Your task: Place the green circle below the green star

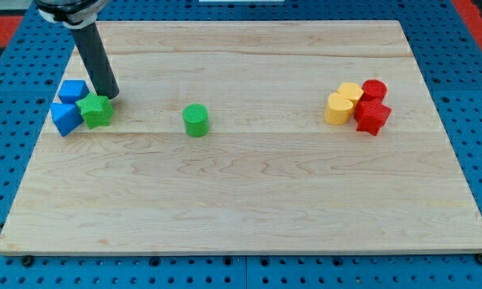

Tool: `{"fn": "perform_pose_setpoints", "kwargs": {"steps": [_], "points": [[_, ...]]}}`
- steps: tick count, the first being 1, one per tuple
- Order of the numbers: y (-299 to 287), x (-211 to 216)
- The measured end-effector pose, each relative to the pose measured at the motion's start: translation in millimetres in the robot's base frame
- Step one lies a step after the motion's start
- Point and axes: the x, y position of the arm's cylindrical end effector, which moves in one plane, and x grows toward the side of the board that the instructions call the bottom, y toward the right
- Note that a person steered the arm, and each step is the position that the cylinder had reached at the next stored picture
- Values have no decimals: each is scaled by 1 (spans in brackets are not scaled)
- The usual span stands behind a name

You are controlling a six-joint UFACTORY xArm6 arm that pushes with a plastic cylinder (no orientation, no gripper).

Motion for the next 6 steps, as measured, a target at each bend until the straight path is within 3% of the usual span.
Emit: {"fn": "perform_pose_setpoints", "kwargs": {"steps": [1,2,3,4,5,6], "points": [[115,-19],[172,27],[119,78],[120,92],[80,110],[3,104]]}}
